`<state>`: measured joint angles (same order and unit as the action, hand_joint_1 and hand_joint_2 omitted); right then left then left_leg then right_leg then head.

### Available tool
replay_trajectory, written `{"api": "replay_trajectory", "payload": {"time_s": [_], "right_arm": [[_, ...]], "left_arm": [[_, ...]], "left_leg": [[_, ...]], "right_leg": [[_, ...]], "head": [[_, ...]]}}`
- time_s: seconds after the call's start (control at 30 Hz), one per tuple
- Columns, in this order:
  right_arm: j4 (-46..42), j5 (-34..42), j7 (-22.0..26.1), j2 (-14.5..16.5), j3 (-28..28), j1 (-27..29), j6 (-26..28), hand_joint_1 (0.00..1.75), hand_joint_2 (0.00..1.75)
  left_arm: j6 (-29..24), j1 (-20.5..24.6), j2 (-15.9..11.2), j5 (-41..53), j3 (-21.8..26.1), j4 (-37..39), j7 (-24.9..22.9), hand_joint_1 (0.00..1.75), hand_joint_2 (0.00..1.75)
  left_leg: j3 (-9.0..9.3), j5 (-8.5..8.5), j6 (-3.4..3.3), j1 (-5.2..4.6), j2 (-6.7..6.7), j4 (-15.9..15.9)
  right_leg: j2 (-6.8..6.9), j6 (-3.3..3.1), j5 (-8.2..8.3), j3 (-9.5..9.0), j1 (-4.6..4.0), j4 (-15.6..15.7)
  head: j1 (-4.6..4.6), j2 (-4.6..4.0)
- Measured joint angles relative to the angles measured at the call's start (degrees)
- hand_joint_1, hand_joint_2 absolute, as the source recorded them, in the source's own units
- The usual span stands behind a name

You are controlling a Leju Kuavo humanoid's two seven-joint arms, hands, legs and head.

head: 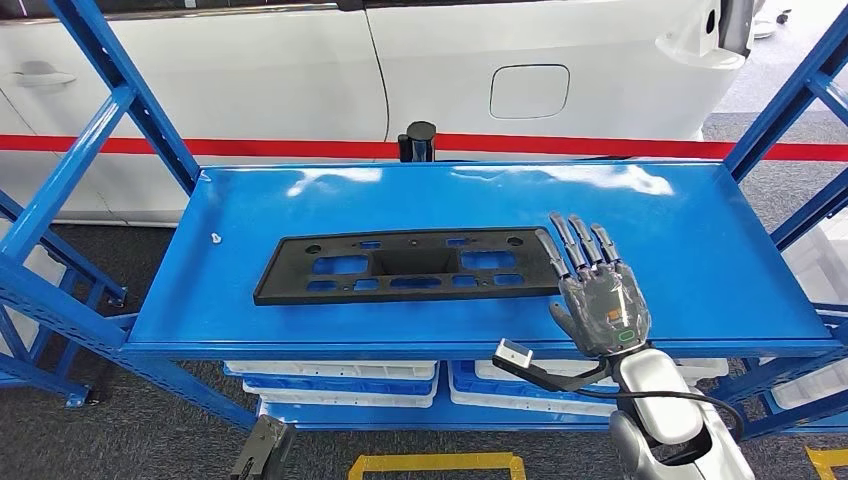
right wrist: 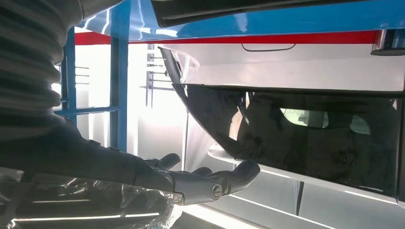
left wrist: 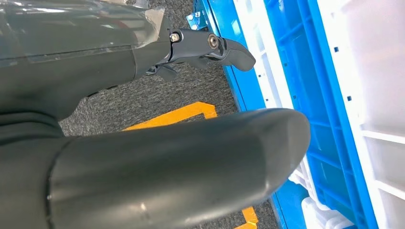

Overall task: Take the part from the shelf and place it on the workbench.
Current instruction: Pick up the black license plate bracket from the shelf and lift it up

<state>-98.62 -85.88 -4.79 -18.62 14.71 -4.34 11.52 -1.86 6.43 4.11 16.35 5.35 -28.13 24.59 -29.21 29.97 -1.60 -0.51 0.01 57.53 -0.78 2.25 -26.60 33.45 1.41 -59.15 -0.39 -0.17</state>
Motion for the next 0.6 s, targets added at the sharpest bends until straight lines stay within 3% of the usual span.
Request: {"api": "replay_trajectory", "payload": {"time_s": [0.33, 0.6], "right_arm": [[0.0, -0.31, 0.0, 0.22, 0.3, -0.73, -0.04, 0.0, 1.75], [0.1, -0.97, 0.05, 2.23, 2.22, -3.23, -0.93, 0.0, 1.75]], "left_arm": [[-0.32, 0.02, 0.02, 0.07, -0.21, 0.3, 0.05, 0.0, 0.0], [-0.65, 0.11, -0.06, 0.06, -0.46, 1.75, 0.09, 0.0, 0.0]], "left_leg": [[0.0, -0.04, -0.01, 0.01, -0.11, 0.0], [-0.16, -0.08, 0.02, -0.02, -0.19, 0.01]], "right_leg": [[0.11, 0.0, 0.0, -0.04, -0.02, 0.0], [0.17, 0.02, -0.02, 0.08, 0.02, 0.0]], "head": [[0.01, 0.01], [-0.02, 0.0]]}}
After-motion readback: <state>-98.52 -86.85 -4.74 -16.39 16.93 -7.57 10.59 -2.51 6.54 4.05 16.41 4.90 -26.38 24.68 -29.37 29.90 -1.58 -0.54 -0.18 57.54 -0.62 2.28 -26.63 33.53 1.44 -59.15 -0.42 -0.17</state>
